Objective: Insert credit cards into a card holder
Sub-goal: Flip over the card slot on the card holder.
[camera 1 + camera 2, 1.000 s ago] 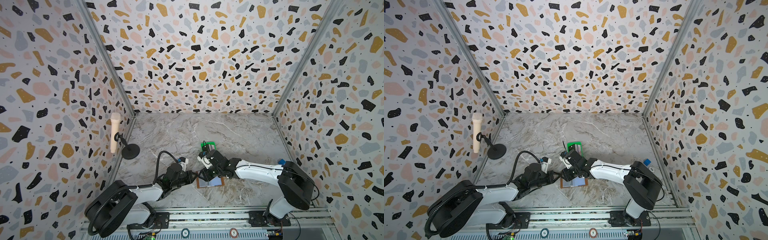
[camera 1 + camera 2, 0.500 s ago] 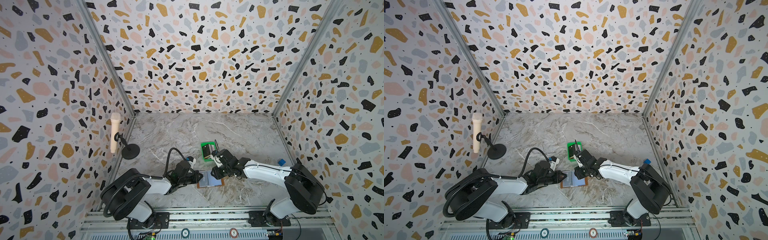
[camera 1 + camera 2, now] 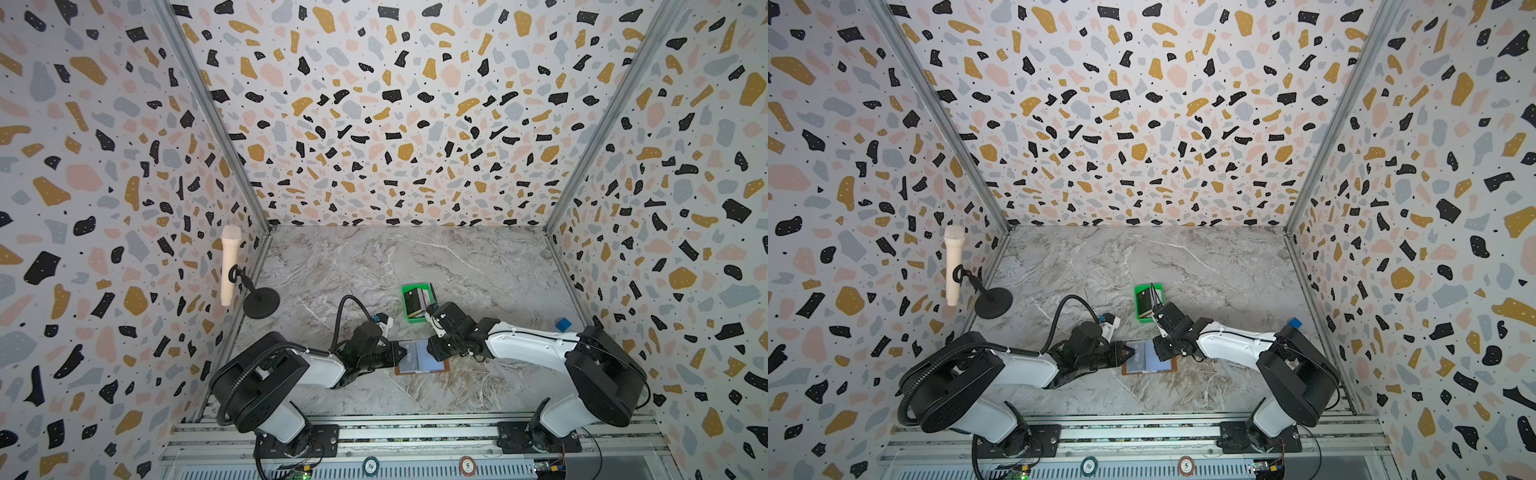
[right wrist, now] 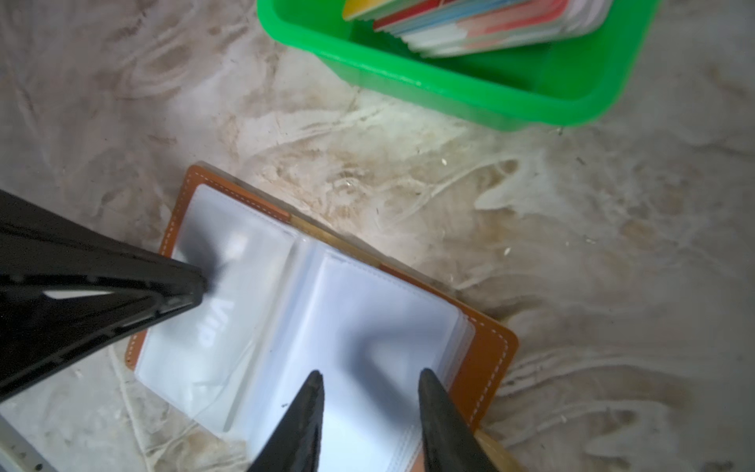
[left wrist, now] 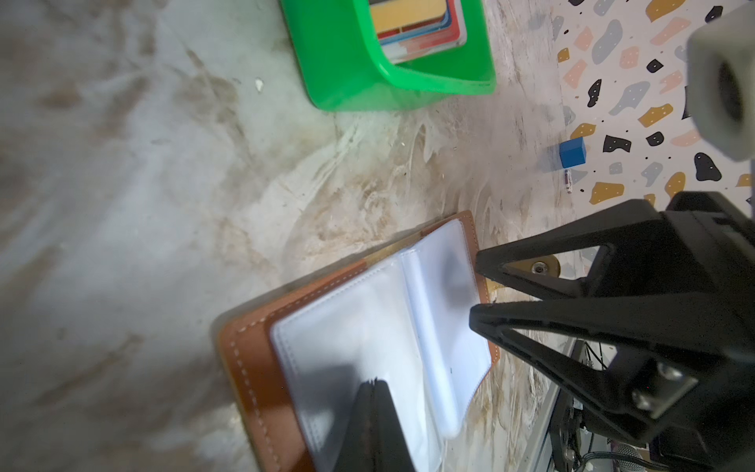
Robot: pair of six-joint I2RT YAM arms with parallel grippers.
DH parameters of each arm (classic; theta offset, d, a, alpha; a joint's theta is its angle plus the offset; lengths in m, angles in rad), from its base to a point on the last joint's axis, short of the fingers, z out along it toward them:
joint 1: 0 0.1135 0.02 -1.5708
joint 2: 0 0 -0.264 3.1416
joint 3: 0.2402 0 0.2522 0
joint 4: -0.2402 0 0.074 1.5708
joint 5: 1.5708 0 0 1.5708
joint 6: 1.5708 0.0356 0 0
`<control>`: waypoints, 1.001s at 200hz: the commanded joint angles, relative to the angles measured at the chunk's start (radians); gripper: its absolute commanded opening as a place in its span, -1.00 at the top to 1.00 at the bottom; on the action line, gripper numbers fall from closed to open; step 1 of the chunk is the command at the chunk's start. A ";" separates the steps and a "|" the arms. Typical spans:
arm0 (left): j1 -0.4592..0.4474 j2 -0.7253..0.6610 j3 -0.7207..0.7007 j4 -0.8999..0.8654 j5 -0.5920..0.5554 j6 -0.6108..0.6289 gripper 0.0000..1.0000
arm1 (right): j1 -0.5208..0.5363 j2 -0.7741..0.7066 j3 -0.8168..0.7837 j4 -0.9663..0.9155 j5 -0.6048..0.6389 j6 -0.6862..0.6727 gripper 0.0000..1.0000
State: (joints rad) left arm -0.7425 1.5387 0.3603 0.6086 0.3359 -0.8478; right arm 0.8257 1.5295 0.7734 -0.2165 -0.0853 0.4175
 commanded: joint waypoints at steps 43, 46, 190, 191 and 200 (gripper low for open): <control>-0.002 0.033 0.017 0.000 0.013 0.025 1.00 | 0.045 0.034 -0.016 -0.018 0.045 -0.002 0.21; -0.003 0.034 0.017 0.000 0.012 0.025 1.00 | 0.047 0.038 -0.014 -0.020 0.049 -0.003 0.23; -0.006 0.026 0.023 -0.001 0.026 0.031 1.00 | 0.091 0.089 0.017 0.009 0.035 -0.005 0.89; -0.006 0.026 0.023 -0.001 0.027 0.032 1.00 | 0.090 0.087 0.018 0.010 0.035 -0.003 0.90; -0.006 0.028 0.021 -0.001 0.027 0.030 1.00 | 0.093 0.074 0.021 0.013 0.036 0.000 0.97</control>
State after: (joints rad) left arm -0.7425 1.5574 0.3714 0.6216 0.3546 -0.8295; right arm 0.8997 1.5902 0.7914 -0.1707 -0.0010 0.4076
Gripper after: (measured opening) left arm 0.046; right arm 0.058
